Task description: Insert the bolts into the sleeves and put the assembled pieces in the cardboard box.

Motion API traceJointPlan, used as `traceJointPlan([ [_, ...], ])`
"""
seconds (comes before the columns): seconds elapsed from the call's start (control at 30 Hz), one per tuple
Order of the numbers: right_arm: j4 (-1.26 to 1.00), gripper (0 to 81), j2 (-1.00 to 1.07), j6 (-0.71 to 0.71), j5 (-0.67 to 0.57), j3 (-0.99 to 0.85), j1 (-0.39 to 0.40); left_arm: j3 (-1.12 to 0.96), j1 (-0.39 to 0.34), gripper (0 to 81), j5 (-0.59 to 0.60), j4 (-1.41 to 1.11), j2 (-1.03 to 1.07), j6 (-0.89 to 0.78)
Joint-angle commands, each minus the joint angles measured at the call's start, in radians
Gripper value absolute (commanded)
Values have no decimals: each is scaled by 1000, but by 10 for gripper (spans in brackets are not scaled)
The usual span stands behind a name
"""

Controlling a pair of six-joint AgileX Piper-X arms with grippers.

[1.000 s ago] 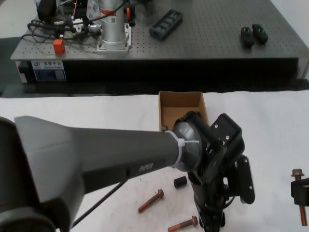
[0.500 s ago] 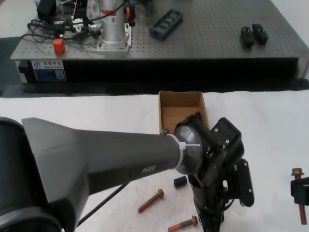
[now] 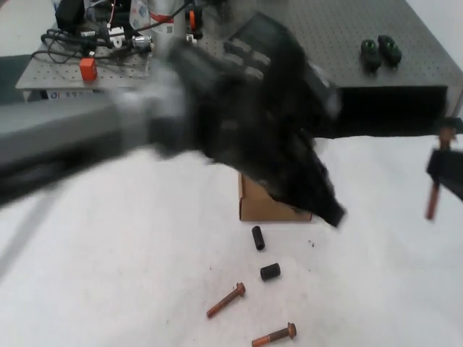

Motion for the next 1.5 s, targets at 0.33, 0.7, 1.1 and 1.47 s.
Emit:
traceJointPlan([
  [0.33,-862,13,192,444,-186,93,252,550,36,6,330,-709,-526,-388],
  [0.7,-838,13,207,445,-169,93,306,553,36,6,333,-741,-529,-408],
  [1.1,-836,13,207,445,-101,93,306,553,36,6,358,-784,-529,-408],
  [1.47,-825,13,207,466,-71,93,306,553,36,6,379,-786,-529,-392],
])
